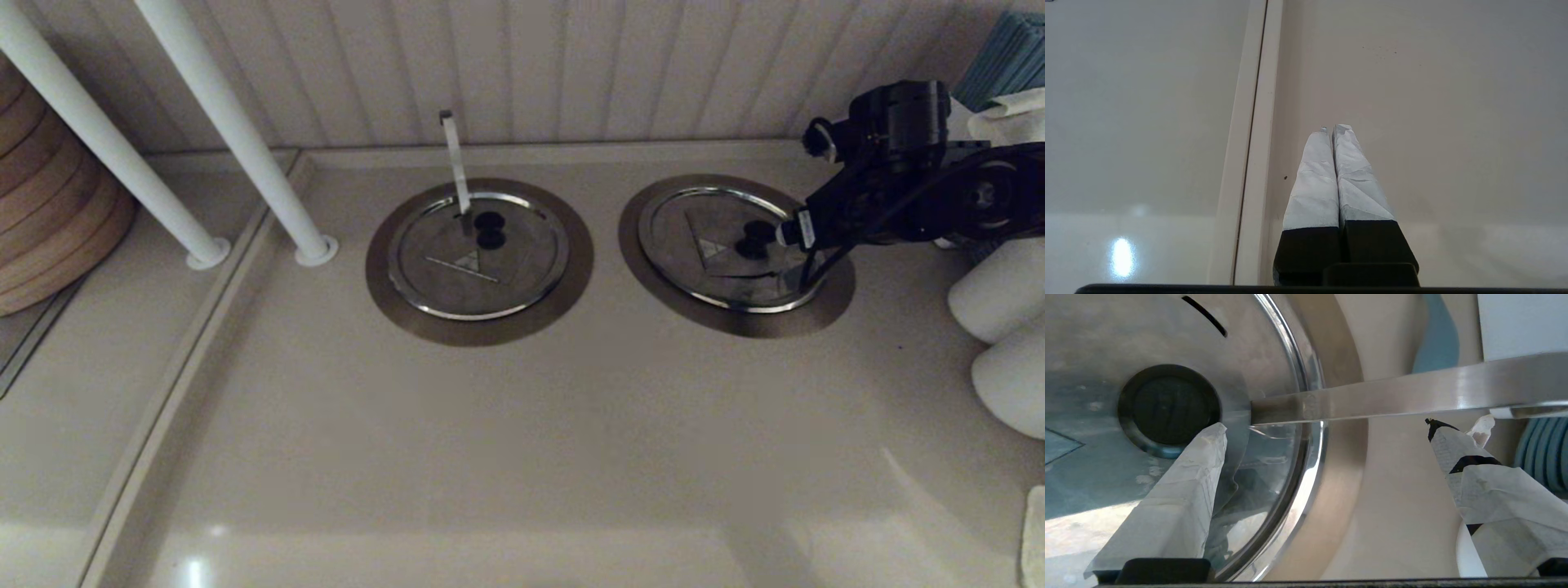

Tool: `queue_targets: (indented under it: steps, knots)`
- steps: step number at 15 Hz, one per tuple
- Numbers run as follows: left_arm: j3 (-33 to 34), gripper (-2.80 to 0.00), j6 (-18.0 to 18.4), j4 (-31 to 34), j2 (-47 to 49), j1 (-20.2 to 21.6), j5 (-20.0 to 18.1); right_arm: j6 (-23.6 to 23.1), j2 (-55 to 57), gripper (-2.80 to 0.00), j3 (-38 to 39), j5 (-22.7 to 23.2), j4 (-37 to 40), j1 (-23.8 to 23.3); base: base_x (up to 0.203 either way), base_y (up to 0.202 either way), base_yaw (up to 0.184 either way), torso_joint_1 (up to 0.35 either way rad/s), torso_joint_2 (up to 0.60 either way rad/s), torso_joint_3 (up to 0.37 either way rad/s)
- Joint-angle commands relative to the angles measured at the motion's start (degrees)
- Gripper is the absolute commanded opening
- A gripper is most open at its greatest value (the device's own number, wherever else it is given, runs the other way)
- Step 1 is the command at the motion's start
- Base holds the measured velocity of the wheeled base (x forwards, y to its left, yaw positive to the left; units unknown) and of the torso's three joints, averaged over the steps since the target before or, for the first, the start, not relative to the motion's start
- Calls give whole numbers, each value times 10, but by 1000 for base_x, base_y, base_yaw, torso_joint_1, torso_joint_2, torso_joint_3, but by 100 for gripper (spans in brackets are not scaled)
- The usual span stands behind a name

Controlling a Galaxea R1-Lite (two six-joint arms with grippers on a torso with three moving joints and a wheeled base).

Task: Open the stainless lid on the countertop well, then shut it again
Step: Put the spoon in the groove

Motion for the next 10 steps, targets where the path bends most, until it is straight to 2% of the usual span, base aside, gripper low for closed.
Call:
queue_targets:
  steps: [1, 10]
  knots:
    - [0, -280, 0, 0, 0, 0, 0, 2, 18, 0, -8, 0, -1, 2, 0, 0, 0, 0, 0, 0]
    - [0, -280, 0, 0, 0, 0, 0, 20, 104, 0, -101, 1, -81, -14, 0, 0, 0, 0, 0, 0]
